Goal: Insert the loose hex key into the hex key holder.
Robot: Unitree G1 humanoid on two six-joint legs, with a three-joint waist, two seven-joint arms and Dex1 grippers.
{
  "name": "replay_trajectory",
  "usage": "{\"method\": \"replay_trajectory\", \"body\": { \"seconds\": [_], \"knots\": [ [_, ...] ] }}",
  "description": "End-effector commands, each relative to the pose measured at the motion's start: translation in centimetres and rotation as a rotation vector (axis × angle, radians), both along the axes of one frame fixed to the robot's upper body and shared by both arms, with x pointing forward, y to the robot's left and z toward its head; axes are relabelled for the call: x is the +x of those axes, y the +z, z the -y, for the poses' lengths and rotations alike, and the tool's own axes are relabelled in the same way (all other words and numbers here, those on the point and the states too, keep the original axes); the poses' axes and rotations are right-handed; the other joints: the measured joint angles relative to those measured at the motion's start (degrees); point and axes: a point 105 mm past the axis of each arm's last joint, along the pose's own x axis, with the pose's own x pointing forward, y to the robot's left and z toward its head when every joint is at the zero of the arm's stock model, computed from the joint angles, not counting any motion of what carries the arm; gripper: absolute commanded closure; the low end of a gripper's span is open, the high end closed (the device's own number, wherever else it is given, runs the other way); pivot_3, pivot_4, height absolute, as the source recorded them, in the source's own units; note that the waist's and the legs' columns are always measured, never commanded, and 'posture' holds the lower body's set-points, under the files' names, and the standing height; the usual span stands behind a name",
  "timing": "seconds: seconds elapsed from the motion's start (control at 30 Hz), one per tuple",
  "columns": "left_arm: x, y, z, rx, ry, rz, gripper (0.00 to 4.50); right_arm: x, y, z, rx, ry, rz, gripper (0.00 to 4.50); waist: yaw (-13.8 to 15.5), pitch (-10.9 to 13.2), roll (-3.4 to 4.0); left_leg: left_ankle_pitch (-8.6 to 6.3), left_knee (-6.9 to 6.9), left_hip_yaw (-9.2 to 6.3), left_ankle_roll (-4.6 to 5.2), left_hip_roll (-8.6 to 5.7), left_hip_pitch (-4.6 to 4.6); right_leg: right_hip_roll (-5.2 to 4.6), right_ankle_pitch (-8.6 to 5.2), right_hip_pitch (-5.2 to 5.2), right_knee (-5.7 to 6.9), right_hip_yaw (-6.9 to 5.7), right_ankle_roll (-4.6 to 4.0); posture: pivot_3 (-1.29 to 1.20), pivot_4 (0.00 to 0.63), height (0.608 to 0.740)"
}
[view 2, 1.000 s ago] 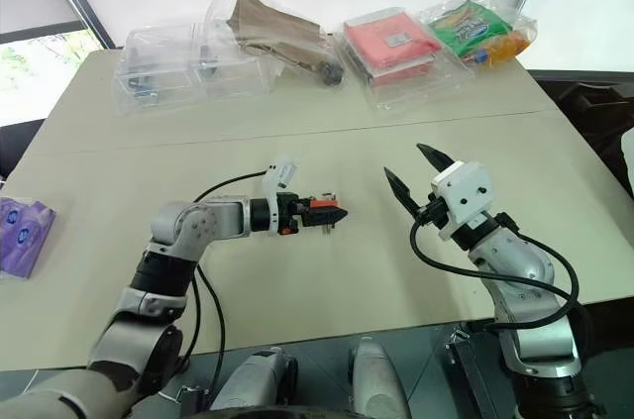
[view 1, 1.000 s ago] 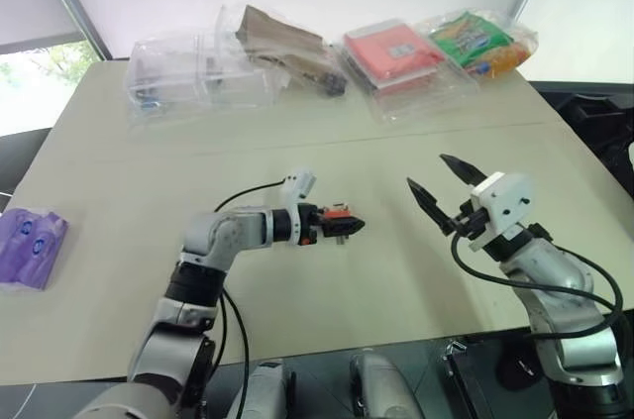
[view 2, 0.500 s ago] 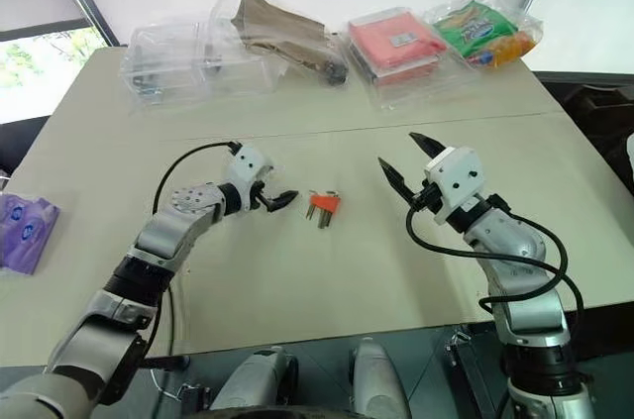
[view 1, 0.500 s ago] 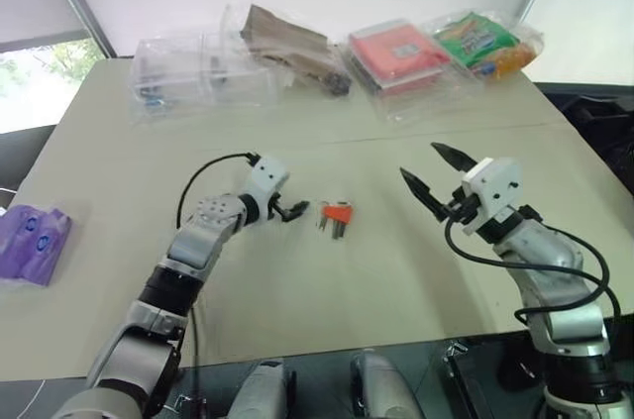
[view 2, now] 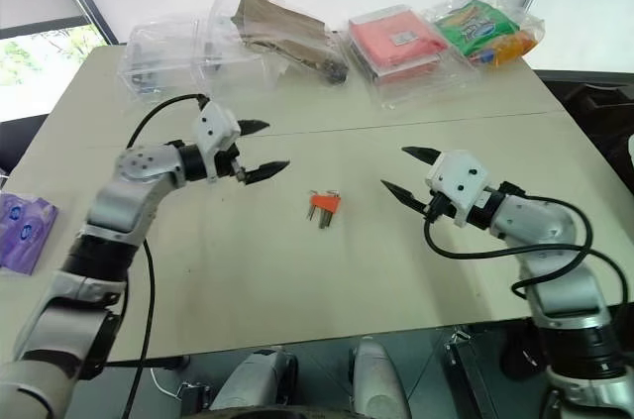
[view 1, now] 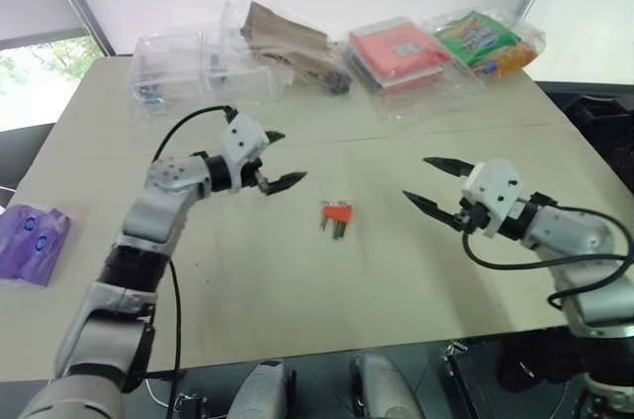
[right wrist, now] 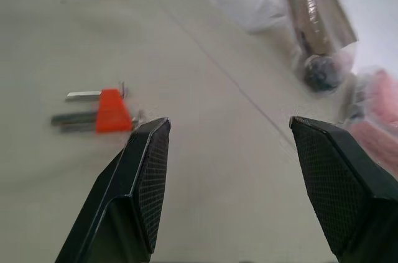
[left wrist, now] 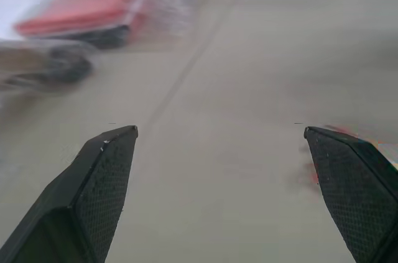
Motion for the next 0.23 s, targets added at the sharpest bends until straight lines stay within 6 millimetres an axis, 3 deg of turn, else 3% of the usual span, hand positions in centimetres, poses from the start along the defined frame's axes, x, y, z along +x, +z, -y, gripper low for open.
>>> {"method": "replay_trajectory", "body": {
  "seconds": [0.03,0.23],
  "knots": [
    [-3.0,2.0,-0.5,-0.019,-0.126,-0.076,0.01,-1.1,1.6,-0.3,-0.102,0.092,-0.003,1.33,0.0,0.01,0.0,-0.01,0.0,0.0,0.02,0.0,0.0,-0.01,0.0,0.0,0.0,0.0,0.0,0.0,0.15,0.74],
    [-6.3,2.1,-2.0,0.007,-0.196,-0.227,0.01,-1.5,2.8,0.0,-0.188,0.135,-0.043,1.33,-0.04,0.03,0.01,-0.04,-0.02,-0.02,0.07,0.03,0.02,0.0,0.0,0.03,-0.06,-0.01,0.0,0.0,0.15,0.74]
  ]
}}
